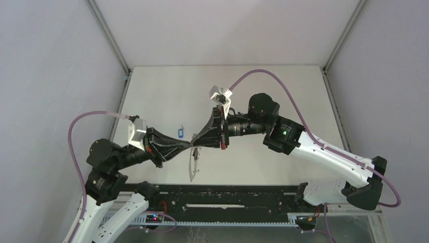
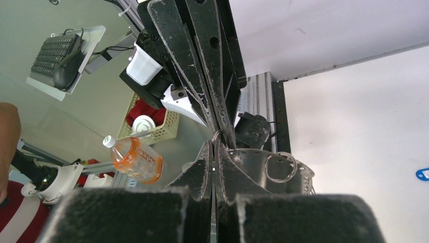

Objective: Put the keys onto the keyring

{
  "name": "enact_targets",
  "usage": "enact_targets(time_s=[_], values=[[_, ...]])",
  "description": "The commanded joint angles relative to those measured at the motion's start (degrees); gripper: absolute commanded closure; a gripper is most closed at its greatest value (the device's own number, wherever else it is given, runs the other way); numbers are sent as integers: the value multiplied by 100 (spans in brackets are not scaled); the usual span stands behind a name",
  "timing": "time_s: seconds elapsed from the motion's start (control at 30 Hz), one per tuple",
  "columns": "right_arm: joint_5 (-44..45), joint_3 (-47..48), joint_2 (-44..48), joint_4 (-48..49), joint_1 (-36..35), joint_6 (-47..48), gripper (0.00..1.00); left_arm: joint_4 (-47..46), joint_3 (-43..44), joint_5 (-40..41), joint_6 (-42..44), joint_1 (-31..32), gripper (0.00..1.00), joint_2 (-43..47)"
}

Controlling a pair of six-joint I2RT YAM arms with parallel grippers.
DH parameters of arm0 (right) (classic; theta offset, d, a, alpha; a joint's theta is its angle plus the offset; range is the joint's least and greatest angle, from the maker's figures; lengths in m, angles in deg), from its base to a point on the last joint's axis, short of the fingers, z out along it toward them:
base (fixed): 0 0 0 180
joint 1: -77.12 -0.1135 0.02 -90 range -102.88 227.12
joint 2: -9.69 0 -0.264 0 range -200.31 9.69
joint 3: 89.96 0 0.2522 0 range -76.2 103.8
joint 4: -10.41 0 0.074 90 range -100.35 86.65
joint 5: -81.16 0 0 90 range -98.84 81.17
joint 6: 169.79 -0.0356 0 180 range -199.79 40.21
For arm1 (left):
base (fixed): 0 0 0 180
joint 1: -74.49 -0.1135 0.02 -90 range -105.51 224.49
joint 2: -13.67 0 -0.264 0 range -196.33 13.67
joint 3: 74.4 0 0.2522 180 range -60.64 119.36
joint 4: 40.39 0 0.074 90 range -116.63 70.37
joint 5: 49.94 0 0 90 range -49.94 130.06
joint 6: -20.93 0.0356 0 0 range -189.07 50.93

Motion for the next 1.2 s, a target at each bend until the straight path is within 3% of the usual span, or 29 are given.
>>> enact_targets(time_s=[0.0,0.07,0.2,0.3,0.4,0.5,0.8,1.17], values=[[3,-7,112,-176,13,94,100,-143,-81,8,167,25,100,10],[110,143,139,-558,57,213,100,40,-37,-105,308,24,97,-50],[164,877,-129,-1912,15,640,100,585,141,-589,912,25,70,-248],[225,1620,-532,-3027,-89,1056,100,1348,479,-877,1713,25,63,-480],[263,2236,-861,-3903,-187,1387,100,2168,791,-1044,2628,25,65,-663],[306,2787,-1180,-4607,-292,1709,100,2427,892,-1015,3050,25,69,-682],[282,3846,-1881,-5541,-541,2140,100,2930,958,-1420,3449,25,76,-723],[208,4716,-2541,-6047,-712,2422,100,2977,872,-1803,3221,25,82,-762]])
